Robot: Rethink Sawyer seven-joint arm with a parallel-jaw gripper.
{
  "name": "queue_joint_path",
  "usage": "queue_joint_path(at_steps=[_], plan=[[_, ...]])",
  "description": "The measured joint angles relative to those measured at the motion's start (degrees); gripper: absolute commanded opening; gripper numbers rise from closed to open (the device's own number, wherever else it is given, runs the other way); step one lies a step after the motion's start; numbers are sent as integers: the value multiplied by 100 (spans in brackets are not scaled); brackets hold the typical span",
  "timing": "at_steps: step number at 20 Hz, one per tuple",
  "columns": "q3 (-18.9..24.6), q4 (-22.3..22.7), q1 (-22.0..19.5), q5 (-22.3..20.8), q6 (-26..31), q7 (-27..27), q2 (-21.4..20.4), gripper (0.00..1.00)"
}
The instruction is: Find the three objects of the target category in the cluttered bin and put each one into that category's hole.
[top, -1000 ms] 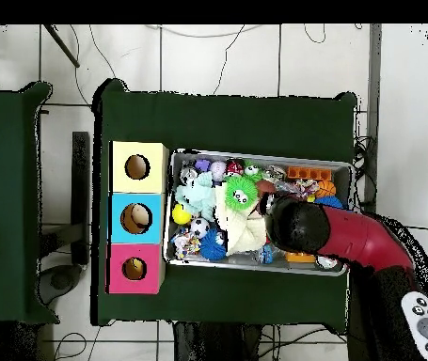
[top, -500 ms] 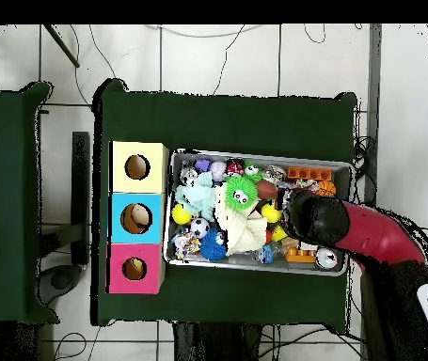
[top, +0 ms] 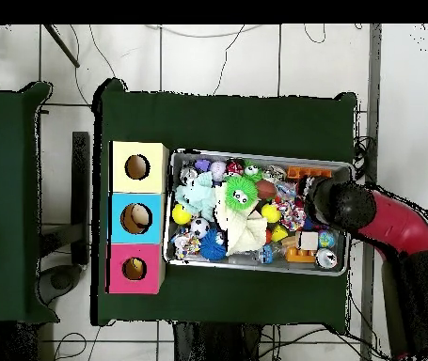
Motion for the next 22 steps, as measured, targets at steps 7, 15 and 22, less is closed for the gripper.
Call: queue_joint_path(at_steps=[7,15,22], plan=[[129,-542,-151,1,36,0,504,100],[206,-783,-176,-179,-22,0,1087,100],[225,-760,-177,-382,-90,0,1070,100]])
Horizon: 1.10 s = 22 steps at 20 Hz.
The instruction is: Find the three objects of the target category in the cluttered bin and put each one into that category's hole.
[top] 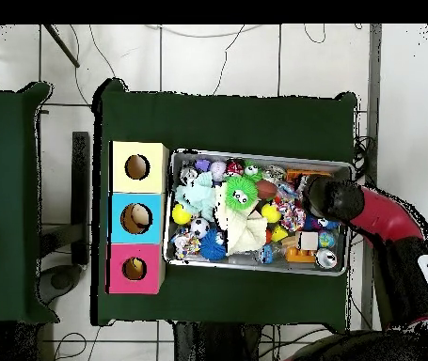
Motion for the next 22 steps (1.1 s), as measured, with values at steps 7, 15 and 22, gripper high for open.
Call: queue_joint_path(at_steps=[7,15,22], plan=[[36,87,-34,-212,-177,1,10,0],[66,250,-85,-354,-564,1,-1,0],[64,450,45,-361,-563,1,-306,0]])
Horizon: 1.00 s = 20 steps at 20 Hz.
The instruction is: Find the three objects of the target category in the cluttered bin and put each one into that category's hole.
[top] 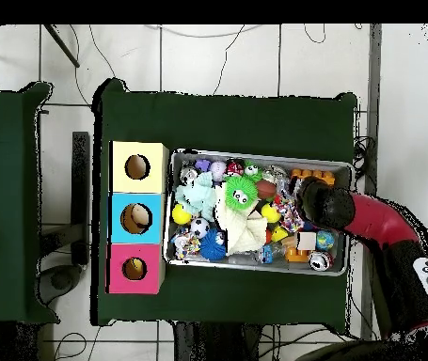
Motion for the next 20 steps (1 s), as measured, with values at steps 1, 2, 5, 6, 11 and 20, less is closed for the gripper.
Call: queue_joint_path(at_steps=[1,2,5,6,11,20], plan=[[-7,95,90,4,15,0,-174,0],[-12,123,119,9,27,0,-227,0],[-41,248,267,63,150,0,-485,0],[-52,286,317,85,207,0,-570,0],[-139,459,652,274,712,0,-1110,0],[-320,504,1180,597,1291,0,-1827,100]])
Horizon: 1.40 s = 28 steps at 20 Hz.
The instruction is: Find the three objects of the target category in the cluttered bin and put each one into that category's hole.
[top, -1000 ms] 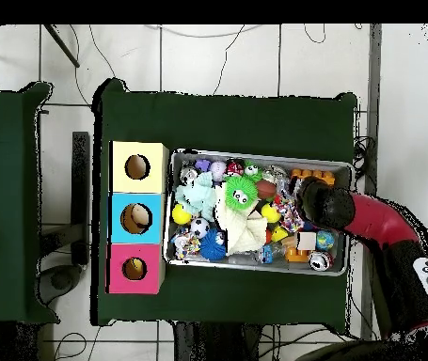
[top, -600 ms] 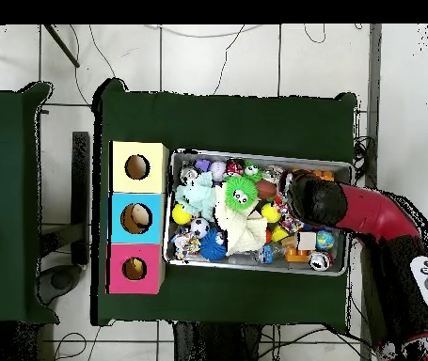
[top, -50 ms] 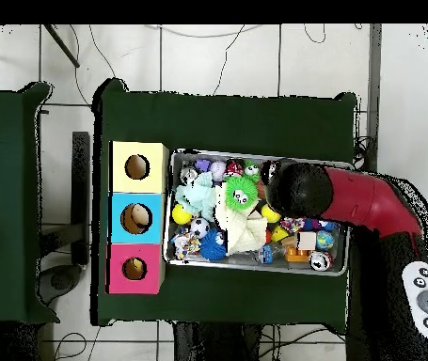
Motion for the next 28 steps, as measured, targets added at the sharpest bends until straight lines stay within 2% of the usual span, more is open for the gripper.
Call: queue_joint_path(at_steps=[10,28], plan=[[-2,28,-37,236,0,0,-108,100],[-18,229,-308,201,-142,0,-2,100]])
